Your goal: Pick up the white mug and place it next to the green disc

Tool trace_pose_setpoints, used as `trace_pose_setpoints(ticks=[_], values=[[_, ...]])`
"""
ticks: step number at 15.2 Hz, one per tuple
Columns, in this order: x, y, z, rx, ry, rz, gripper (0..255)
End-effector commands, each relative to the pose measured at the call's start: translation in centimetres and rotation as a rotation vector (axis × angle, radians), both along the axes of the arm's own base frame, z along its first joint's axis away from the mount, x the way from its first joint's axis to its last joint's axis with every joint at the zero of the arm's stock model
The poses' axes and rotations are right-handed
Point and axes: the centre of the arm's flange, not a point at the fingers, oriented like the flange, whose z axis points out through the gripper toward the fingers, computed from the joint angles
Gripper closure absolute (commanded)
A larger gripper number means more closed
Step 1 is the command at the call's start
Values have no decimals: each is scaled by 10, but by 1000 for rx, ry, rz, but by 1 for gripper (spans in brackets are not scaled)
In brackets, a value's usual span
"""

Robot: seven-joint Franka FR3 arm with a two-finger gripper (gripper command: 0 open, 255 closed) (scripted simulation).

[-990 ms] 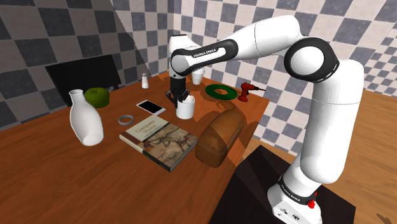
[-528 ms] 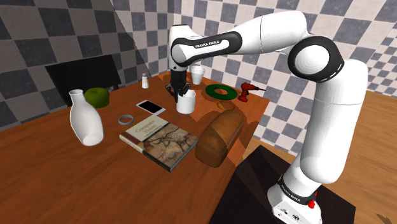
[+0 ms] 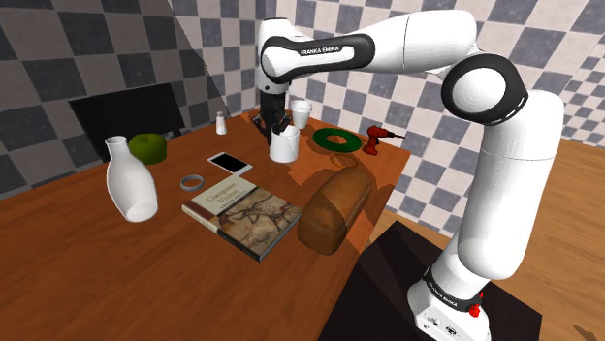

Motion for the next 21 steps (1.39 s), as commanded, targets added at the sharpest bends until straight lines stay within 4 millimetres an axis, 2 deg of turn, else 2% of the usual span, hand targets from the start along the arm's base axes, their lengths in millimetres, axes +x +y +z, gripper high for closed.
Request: trace_pose_setpoints(ticks=[1,7,21], values=[[0,1,10,0,0,0,255],[0,1,40,0,0,0,255],[14,-183,42,0,0,0,255]])
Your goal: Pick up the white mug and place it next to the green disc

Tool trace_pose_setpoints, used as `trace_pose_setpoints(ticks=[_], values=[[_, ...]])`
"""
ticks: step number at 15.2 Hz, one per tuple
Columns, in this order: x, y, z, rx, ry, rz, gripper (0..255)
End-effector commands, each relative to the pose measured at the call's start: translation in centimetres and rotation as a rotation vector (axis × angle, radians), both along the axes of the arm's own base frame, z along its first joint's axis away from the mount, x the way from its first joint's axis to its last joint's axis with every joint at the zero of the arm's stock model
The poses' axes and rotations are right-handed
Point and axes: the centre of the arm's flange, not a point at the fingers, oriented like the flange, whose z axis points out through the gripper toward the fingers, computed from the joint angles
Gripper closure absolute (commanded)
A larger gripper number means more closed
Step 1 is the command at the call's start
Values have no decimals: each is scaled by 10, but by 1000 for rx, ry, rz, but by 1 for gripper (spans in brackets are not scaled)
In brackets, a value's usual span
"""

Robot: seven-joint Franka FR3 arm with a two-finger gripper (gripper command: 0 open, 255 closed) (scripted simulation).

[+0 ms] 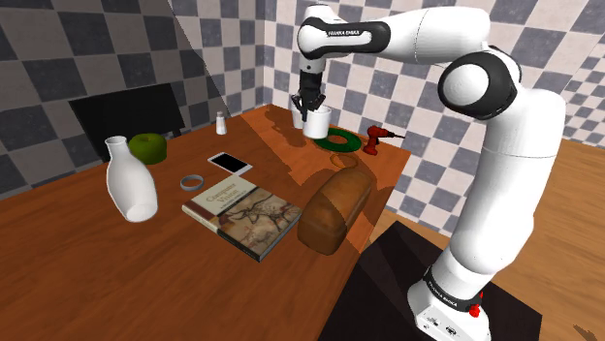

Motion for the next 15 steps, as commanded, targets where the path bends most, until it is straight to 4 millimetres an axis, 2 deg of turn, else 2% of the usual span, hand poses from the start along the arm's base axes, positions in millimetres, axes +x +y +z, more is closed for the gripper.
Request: trace_pose_setpoints(ticks=[1,7,15], values=[[-2,-24,1,0,-1,1,255],[4,-102,1,0,-1,1,255],[4,-102,-41,0,-1,1,255]])
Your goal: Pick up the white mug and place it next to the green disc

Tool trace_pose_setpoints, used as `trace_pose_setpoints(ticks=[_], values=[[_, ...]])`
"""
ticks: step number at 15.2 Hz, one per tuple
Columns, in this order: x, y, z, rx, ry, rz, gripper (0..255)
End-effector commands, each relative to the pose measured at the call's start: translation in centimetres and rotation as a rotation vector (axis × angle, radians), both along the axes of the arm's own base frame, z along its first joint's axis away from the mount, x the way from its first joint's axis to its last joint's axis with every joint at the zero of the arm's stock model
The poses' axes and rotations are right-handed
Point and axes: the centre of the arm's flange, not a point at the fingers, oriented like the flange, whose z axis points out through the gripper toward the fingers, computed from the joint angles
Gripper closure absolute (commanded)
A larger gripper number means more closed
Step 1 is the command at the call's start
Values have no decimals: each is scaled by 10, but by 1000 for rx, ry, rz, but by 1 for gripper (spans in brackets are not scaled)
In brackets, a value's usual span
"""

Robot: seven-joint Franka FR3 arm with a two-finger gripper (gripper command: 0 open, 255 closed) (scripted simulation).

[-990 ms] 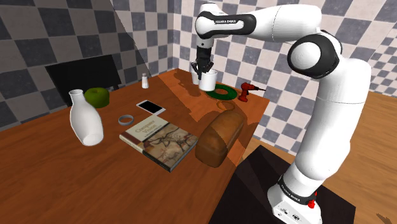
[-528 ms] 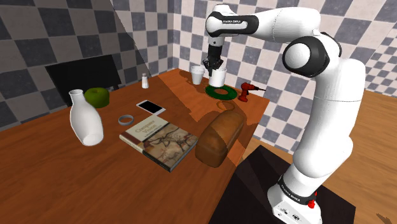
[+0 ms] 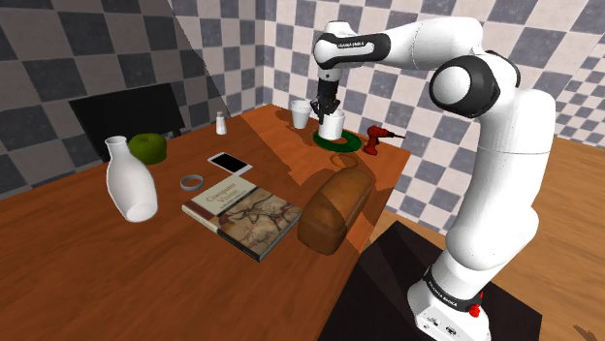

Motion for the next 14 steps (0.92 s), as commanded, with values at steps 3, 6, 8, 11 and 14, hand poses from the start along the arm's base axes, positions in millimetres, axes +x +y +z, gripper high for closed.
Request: trace_pose_setpoints(ticks=[3,6,8,11,14], values=[[0,1,-21,0,-1,0,255],[0,1,-37,0,-1,0,255],[0,1,-48,0,-1,0,255],[0,1,-63,0,-1,0,255],[0,1,-79,0,-1,0,255]])
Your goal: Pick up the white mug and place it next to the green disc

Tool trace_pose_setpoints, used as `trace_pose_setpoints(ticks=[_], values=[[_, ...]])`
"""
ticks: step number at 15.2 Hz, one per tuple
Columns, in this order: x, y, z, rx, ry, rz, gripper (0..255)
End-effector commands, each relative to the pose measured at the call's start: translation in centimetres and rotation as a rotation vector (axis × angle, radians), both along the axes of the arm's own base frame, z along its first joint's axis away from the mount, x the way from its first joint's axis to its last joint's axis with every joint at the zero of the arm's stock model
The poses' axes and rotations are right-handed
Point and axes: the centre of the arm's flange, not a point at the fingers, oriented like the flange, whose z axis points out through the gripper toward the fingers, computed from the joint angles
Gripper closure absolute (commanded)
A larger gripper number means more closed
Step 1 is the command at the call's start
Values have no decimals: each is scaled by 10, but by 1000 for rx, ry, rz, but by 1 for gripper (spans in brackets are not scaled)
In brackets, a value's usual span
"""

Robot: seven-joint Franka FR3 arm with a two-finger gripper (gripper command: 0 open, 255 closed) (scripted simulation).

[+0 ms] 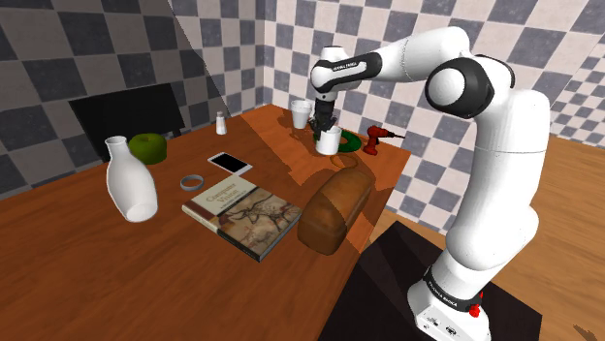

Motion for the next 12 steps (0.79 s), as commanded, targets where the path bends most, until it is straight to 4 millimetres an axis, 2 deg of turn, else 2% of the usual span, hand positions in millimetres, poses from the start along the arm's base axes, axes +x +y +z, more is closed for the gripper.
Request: trace_pose_setpoints(ticks=[1,9,12], values=[[0,0,-11,0,-1,0,255],[0,0,-53,0,-1,0,255],[0,0,-53,0,-1,0,255]])
